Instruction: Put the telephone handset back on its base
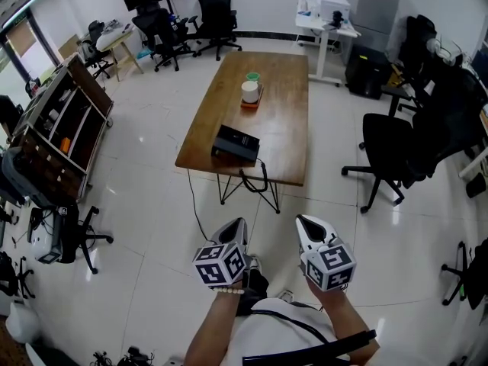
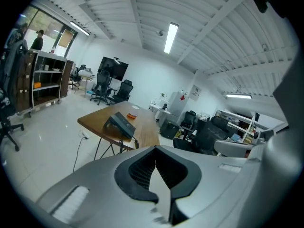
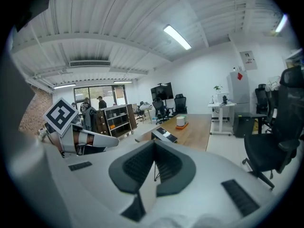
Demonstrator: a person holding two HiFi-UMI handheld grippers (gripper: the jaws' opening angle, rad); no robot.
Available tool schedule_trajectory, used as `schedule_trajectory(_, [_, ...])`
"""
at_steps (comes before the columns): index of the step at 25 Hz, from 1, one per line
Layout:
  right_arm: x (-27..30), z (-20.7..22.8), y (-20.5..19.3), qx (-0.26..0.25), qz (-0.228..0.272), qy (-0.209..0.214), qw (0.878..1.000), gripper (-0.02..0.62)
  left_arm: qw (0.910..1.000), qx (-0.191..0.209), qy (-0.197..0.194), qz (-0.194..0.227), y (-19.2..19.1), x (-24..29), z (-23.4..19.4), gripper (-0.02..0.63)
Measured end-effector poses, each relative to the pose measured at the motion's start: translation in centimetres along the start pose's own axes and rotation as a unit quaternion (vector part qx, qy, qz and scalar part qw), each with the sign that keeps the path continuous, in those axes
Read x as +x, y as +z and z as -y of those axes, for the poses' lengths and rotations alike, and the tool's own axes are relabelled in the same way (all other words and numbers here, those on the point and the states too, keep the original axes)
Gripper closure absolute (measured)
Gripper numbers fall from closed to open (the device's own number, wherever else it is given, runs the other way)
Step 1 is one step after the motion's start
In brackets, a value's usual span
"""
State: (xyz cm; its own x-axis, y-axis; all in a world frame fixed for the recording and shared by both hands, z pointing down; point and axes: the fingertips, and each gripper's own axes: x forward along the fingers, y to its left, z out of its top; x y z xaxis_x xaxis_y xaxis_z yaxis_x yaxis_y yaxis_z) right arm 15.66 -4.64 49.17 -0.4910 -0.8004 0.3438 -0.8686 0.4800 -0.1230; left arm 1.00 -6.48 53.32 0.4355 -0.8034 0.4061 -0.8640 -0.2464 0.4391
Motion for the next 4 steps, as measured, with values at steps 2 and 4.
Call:
schedule_trajectory(2, [-0.17, -0.26, 0.1, -0.002, 0.001, 0.001, 1.0, 0.593, 1.0, -0.006, 0.002, 0.007, 0.24, -0.35, -0.15, 0.601])
schedule_trajectory(4, [-0.29, -0.54, 0.31, -0.004, 0.003, 0.001, 1.0, 0.592, 0.9998, -0.011, 0.005, 0.017, 0.61, -0.73, -0.36, 0.601])
